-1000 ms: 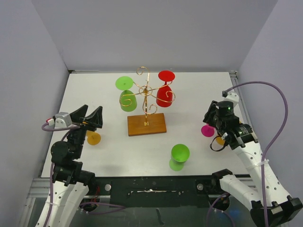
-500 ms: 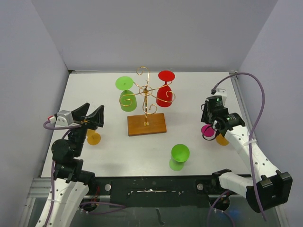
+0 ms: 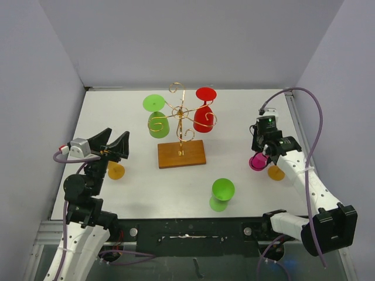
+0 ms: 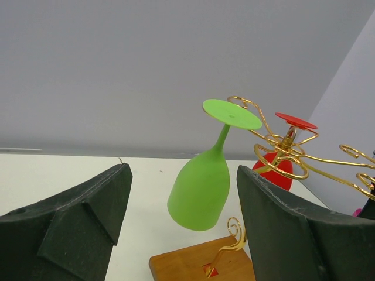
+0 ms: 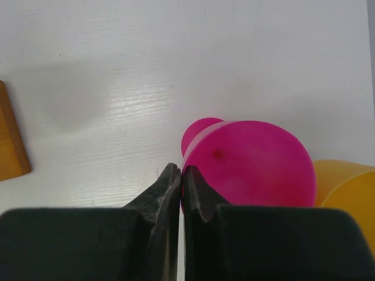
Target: Place the wine glass upside down on the wine glass rack
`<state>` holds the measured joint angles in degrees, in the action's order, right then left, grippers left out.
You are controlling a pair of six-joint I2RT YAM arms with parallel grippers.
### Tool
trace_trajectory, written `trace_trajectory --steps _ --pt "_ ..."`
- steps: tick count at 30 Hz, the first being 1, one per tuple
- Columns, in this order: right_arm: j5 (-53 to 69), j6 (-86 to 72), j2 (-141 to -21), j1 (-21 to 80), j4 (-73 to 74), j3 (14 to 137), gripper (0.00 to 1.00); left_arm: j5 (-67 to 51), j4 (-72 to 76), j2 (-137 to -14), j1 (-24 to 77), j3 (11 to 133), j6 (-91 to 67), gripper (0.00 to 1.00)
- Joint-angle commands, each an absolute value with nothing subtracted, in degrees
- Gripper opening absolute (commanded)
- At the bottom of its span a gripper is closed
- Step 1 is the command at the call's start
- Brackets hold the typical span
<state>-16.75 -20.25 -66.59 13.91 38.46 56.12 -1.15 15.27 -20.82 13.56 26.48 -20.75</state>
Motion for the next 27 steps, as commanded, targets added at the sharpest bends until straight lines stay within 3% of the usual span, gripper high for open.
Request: trace_trajectory --steps 1,14,18,23,27 --pt "-15.4 -19.2 -63.4 13.7 35.7 59.8 0.00 0.4 18.4 -20.2 13.8 26.9 -22.0 0.72" --pt "-16.4 -22.9 -51.2 15.8 28.3 61.2 0.00 1.4 8.3 -23.3 13.8 38.0 -28.2 0.79" --pt "-22.2 -23.8 -45.9 20.9 26.4 60.6 0.00 -4.5 4.9 -26.4 13.8 44.7 -29.1 0.79" --pt "-26.0 -23.8 -40.6 28.1 21.1 60.1 0.00 -10.8 11.8 -30.3 13.8 48.7 -37.5 0.79" --pt "-23.7 -24.0 -39.0 29.2 16.4 59.6 0.00 -9.5 12.5 -37.1 13.8 54.5 -49.7 0.64"
